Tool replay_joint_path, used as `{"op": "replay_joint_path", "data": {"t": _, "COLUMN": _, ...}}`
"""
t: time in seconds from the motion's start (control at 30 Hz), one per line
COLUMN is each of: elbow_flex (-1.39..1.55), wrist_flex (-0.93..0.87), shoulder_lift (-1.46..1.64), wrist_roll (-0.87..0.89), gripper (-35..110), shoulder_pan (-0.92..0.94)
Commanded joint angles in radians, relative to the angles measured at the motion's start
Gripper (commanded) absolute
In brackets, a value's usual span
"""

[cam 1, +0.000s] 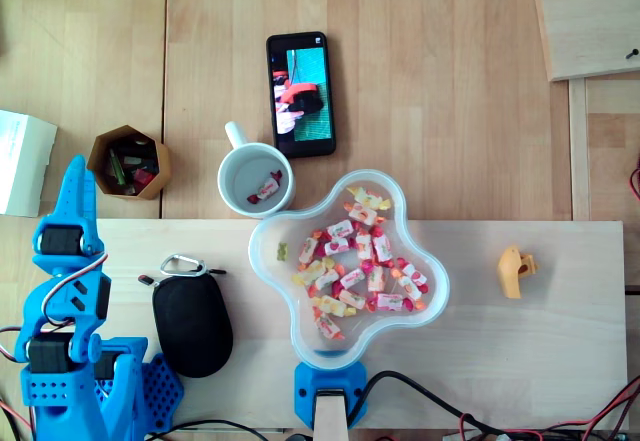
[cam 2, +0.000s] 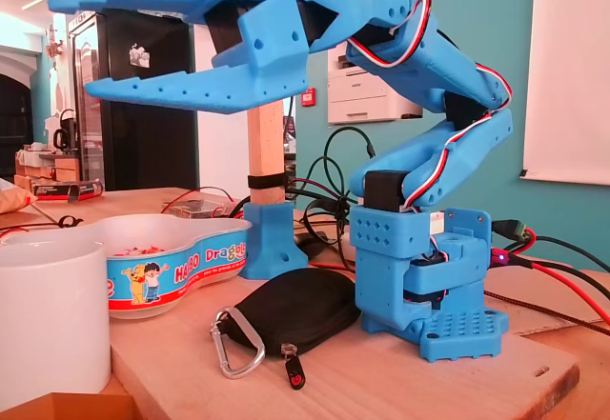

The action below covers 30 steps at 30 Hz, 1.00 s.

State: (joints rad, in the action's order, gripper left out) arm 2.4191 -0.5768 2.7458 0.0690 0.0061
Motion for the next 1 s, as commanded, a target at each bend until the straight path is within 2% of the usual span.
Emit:
{"op": "replay_joint_path", "data": {"t": 0.0, "elbow_flex": 0.693, "wrist_flex": 0.583, "shoulder_lift": 0.574, "wrist_roll": -0.129, "gripper": 20, "shoulder_pan": -0.031}}
{"op": "replay_joint_path", "data": {"t": 0.97, "elbow_flex": 0.652, "wrist_flex": 0.589, "shoulder_lift": 0.574, "wrist_roll": -0.126, "gripper": 21, "shoulder_pan": -0.031}}
